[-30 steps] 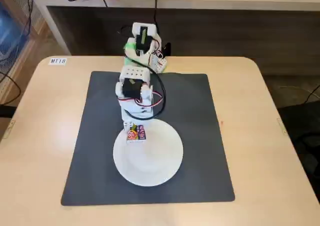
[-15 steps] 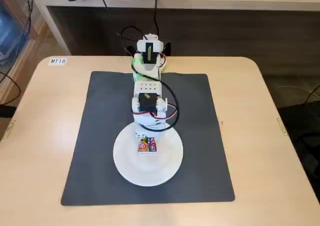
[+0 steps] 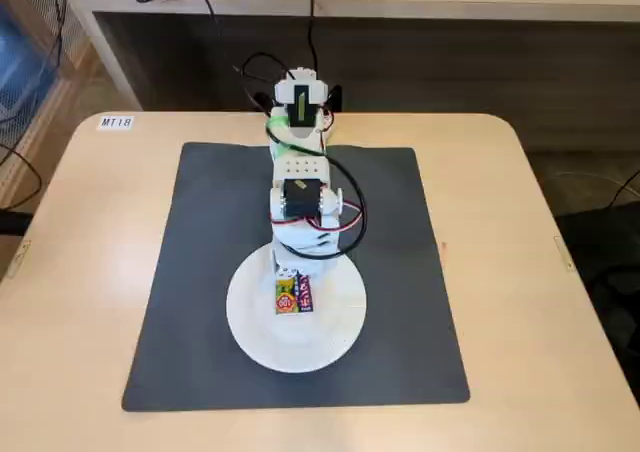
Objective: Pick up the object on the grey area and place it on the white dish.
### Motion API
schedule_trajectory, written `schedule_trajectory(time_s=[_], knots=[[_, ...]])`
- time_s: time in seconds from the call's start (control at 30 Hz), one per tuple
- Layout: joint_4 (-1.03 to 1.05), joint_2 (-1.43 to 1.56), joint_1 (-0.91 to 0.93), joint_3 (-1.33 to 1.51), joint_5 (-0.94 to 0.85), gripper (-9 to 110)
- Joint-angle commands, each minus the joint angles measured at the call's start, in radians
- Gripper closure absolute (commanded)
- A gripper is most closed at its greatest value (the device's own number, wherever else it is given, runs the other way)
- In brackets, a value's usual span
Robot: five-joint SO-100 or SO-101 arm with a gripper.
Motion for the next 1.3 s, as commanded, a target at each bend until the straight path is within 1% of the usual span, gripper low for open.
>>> schedule_trajectory(time_s=[0.0, 0.1, 0.3, 0.43, 0.5, 0.57, 0.67, 0.8, 0.87, 1.0, 1.07, 1.17, 1.27], knots=[[0.005, 0.138, -0.005, -0.048, -0.054, 101], [0.003, 0.213, 0.000, -0.063, -0.247, 101], [0.003, 0.219, 0.015, -0.334, -0.902, 101], [0.006, 0.342, -0.029, -0.321, -1.261, 101], [0.011, 0.408, -0.063, -0.299, -1.394, 101], [0.011, 0.538, -0.089, -0.175, -1.485, 101], [0.008, 0.821, -0.080, 0.100, -1.546, 101], [-0.015, 1.203, -0.011, 0.410, -1.560, 101], [-0.086, 1.396, 0.003, 0.611, -1.554, 101], [-0.353, 1.873, 0.011, 1.204, -1.497, 101], [-0.433, 2.080, 0.015, 1.457, -1.463, 101], [-0.479, 2.316, 0.005, 1.750, -1.442, 101], [-0.482, 2.487, 0.000, 1.974, -1.440, 101]])
